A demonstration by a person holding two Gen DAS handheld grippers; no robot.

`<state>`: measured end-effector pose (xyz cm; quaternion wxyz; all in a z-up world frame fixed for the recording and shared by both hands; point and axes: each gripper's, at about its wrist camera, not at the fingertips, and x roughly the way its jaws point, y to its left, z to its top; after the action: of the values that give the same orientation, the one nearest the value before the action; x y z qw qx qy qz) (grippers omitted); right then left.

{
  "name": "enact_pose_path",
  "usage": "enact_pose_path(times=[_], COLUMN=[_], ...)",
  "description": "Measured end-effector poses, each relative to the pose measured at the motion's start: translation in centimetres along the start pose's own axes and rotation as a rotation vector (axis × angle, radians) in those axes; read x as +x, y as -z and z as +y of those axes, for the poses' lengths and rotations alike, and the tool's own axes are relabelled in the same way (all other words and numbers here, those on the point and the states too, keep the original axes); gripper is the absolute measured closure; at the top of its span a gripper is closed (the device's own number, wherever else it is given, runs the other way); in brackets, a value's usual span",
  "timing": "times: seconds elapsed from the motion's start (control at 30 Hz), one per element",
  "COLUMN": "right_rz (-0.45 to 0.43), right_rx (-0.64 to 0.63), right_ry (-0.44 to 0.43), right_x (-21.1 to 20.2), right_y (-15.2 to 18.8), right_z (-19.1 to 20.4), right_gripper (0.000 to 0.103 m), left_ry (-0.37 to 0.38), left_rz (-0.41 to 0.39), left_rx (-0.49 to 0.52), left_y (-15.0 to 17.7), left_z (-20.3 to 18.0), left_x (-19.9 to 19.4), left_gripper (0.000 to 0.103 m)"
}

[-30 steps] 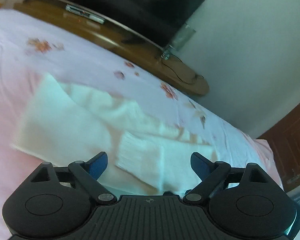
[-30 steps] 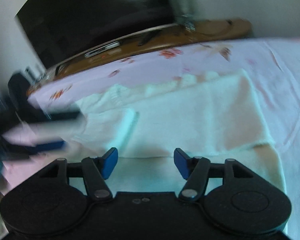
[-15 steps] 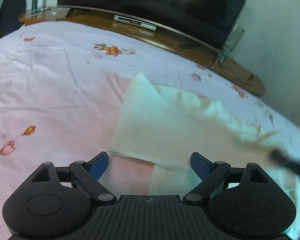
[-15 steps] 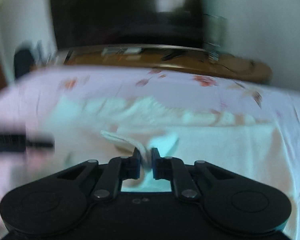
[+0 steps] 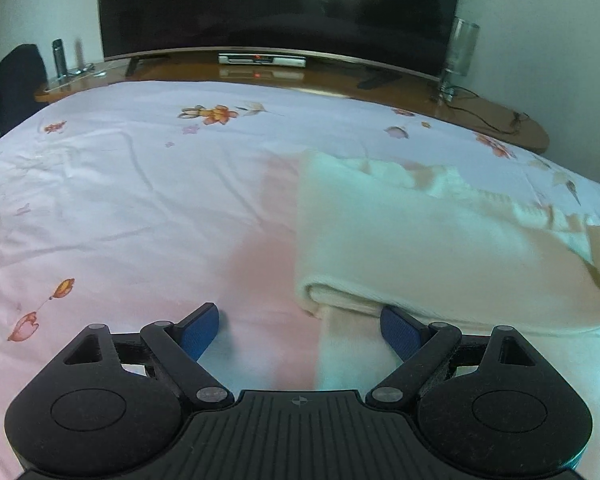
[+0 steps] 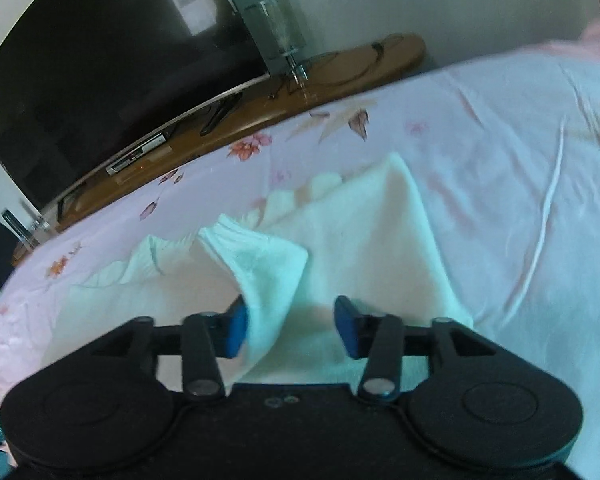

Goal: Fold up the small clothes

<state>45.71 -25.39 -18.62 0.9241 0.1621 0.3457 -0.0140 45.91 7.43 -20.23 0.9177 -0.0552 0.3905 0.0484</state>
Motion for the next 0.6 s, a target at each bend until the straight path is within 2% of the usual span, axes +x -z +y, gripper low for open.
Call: enact_pose_path(times=[0.03,0.07,0.1,0.13,0.17,0.23,0.3,0.37,0.4,0.5,0.6], right_rz=[-0.021,-0.038,-0.042,-0.044,-0.045,-0.012,0.002,0.026,0.031,0.023,0.007], right_rx=[0.005,0.028,0.049,0.069,0.078,0.066,0.088,0.106,0.122,0.157,0.168], right_ry=[0.0,-0.008,-0.007,0.0,0.01,0.015,0.007,0.012,0.005,-0.018,-0.02], right_x=[0.1,-0.1,-0.4,-0.6,-0.7,-0.7,-0.9,-0.8,-0.6,-0.7,-1.0], right_y=[-0.3,-0.6,-0.7,-0.8,-0.8,-0.4,0.1,0.2,0.2,0.1,0.1], right_z=[0.0,-0.3,-0.9,-1.4,-1.9,-2.7,-3.5,-4.4,-4.8,-5.4,-5.8], right_gripper=[0.067,0.083,0.091,0.095,0.095,0.095,0.095,0.081,0.08,0.081,0.092], left_ry=[0.004,0.005,0.008,0.019,0.032,0.047,0.055,0.051,0.048,0.04,0.036], left_rz=[-0.01,-0.022,-0.026,-0.027,-0.032,-0.042,-0.05,-0.044,-0.05,-0.051,-0.047], left_rx=[-0.02,-0.039,-0.05,-0.064,-0.072,-0.094,-0.128,-0.111,-0.093,-0.08,-0.11], left_y=[-0.1,-0.2,-0.3,-0.4,-0.4,-0.4,-0.1,0.2,0.4,0.4,0.4], left_z=[0.2,0.5,0.7,0.9,1.0,1.1,1.3,1.2,1.0,0.9,1.4], left_x=[0.0,0.0,0.2,0.4,0.5,0.4,0.3,0.5,0.4,0.2,0.1], left_gripper=[0.028,0.038,0.05,0.058,0.063,0.084,0.088,0.088,0.088,0.088,0.088])
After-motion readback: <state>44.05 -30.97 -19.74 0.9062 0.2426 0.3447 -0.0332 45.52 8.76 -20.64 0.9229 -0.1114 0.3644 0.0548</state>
